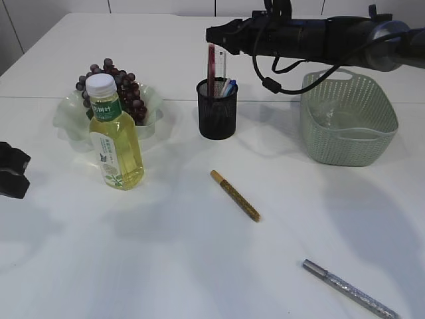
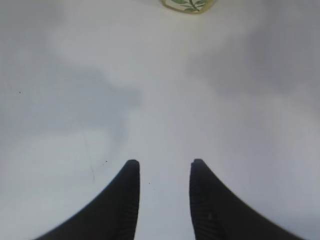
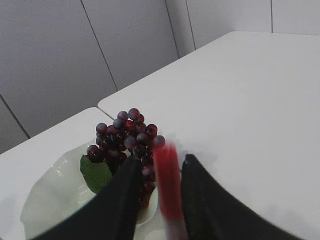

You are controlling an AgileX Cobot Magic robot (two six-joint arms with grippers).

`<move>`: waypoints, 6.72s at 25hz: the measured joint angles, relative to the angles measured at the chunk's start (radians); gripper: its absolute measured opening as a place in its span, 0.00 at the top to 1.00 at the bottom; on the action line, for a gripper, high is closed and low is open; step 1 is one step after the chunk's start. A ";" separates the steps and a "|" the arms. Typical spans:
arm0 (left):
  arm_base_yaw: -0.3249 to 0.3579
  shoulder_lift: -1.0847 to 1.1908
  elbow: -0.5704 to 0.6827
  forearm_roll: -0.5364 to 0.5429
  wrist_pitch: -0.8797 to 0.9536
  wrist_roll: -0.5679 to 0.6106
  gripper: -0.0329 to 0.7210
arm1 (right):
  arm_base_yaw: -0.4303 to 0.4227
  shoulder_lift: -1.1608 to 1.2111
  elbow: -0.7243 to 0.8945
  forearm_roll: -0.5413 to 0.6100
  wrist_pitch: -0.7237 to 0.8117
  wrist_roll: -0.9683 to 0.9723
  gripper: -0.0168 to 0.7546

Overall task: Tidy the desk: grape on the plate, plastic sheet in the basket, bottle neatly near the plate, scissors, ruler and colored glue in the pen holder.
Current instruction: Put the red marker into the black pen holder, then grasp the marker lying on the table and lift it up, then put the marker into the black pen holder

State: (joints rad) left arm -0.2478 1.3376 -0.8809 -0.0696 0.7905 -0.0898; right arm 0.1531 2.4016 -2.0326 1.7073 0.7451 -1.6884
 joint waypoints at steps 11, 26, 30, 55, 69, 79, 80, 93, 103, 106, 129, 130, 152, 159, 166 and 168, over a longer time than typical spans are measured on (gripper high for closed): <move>0.000 0.000 0.000 0.000 0.000 0.000 0.63 | 0.000 -0.051 0.000 -0.249 0.002 0.352 0.43; 0.000 0.000 0.000 0.000 -0.030 0.000 0.63 | 0.065 -0.352 0.021 -1.456 0.480 1.457 0.54; 0.000 0.000 0.000 0.002 -0.030 0.000 0.63 | 0.065 -0.442 0.124 -1.502 0.486 1.510 0.55; 0.000 0.000 0.000 -0.003 -0.022 0.000 0.63 | 0.291 -0.935 1.161 -1.646 0.281 1.381 0.55; 0.000 0.000 0.000 -0.003 -0.021 0.000 0.63 | 0.305 -0.842 1.172 -1.665 0.134 1.275 0.56; 0.000 0.000 0.000 -0.003 -0.021 0.000 0.63 | 0.305 -0.705 1.172 -1.665 0.064 1.260 0.56; 0.000 0.000 0.000 -0.003 -0.021 0.000 0.63 | 0.305 -0.700 1.172 -1.665 0.057 1.260 0.56; 0.000 0.000 0.000 0.014 -0.021 0.003 0.63 | 0.305 -0.640 1.172 -1.716 0.011 1.301 0.56; 0.000 0.000 0.000 0.014 -0.021 0.006 0.63 | 0.305 -0.608 1.172 -1.719 0.000 1.303 0.59; 0.000 0.000 0.000 0.014 -0.021 0.006 0.63 | 0.305 -0.606 1.172 -1.719 -0.003 1.303 0.64; 0.000 0.000 0.000 0.021 -0.021 0.006 0.63 | 0.305 -0.621 0.953 -1.606 0.069 1.291 0.87; 0.000 0.000 0.000 0.021 -0.021 0.006 0.63 | 0.305 -0.621 0.917 -1.589 0.081 1.284 0.87; 0.000 0.000 0.000 0.023 0.027 0.006 0.63 | 0.055 -0.344 0.266 -0.571 0.025 0.679 0.87; 0.000 0.000 0.000 0.023 0.029 0.006 0.63 | 0.055 -0.158 0.080 -0.396 -0.021 0.452 0.87; 0.000 0.000 0.000 0.023 0.030 0.006 0.63 | 0.055 -0.004 -0.070 -0.279 -0.104 0.270 0.86; 0.000 0.000 0.000 0.025 0.030 0.006 0.63 | 0.053 0.019 -0.078 -0.276 -0.129 0.259 0.86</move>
State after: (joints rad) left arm -0.2478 1.3376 -0.8809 -0.0446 0.8209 -0.0836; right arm 0.2061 2.4210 -2.1108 1.4314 0.6158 -1.4293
